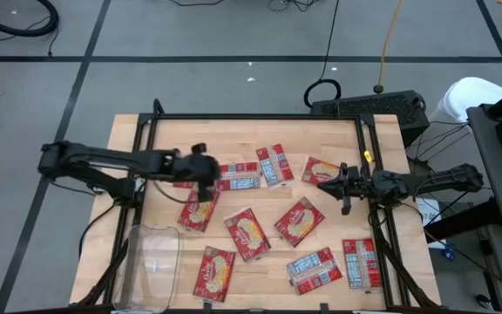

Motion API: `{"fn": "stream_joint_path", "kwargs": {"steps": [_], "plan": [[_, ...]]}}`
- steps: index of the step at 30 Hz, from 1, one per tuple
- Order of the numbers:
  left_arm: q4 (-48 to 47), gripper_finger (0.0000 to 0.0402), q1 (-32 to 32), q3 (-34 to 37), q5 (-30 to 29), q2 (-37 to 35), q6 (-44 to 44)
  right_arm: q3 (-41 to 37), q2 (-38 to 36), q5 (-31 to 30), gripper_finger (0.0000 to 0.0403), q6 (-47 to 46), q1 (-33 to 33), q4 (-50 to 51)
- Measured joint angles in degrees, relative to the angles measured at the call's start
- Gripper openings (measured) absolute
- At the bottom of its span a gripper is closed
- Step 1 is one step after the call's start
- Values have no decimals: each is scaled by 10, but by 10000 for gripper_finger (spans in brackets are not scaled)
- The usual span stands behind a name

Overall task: Sort popcorn bags into baskets
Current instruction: Put the popcorn bag into the transparent bin

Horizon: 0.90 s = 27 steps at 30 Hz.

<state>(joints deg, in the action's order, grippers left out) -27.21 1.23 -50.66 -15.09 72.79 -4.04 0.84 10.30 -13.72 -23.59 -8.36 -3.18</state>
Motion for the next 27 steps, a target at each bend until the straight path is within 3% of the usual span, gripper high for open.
{"fn": "stream_joint_path", "kwargs": {"steps": [6, 12, 17, 27], "plan": [[42, 214, -2, 0, 4, 92, 0, 0, 28, 0, 0, -13, 0, 0], [58, 243, -3, 0, 5, 157, 0, 0, 57, -1, 0, -39, 0, -6], [90, 241, -3, 0, 6, 203, 0, 0, 87, -19, 0, -40, 0, -37], [110, 195, -3, 0, -2, 268, -2, 0, 141, -43, 0, -44, 0, -90]]}}
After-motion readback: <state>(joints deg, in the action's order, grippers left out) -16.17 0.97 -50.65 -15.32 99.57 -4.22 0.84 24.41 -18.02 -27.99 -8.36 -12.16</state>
